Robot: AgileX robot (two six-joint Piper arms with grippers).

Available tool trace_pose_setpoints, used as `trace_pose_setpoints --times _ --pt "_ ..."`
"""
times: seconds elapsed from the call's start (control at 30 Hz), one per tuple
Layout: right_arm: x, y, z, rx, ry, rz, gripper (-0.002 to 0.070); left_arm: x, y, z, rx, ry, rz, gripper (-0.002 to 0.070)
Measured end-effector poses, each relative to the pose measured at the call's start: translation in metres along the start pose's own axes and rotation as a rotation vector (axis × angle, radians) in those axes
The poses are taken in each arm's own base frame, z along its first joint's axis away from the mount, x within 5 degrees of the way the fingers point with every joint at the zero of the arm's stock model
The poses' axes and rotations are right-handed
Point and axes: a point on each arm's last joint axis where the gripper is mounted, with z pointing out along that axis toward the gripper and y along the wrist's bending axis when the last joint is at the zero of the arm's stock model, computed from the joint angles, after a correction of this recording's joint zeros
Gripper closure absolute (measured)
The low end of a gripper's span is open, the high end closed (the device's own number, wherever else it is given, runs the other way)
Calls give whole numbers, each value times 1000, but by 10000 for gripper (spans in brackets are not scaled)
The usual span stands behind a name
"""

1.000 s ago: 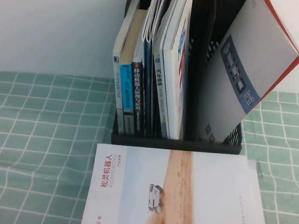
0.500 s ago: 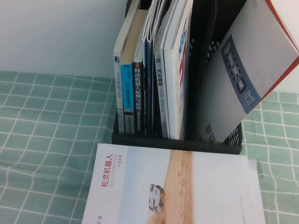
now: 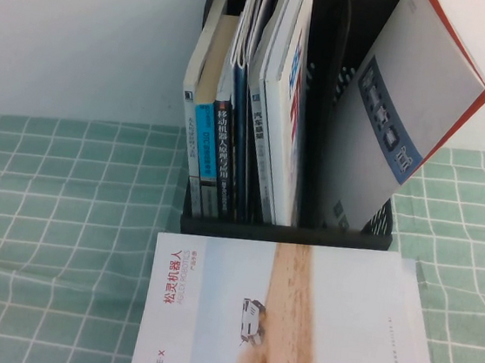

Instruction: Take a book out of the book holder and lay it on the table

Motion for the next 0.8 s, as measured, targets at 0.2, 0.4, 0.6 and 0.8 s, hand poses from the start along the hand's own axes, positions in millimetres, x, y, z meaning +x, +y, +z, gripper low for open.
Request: trace_pose_setpoints --times 0.2,0.4,0.6,0.8 --pt "-38 -12 5 41 91 80 678 1 3 0 -31 10 -220 676" --pt "-92 -27 10 78 253 120 678 -40 -13 3 31 235 -178 676" --pt "-92 -19 40 -110 606 30 678 -76 -24 22 65 474 -70 676" --pt "-71 8 81 -476 753 -9 678 -72 -29 50 81 536 -182 676"
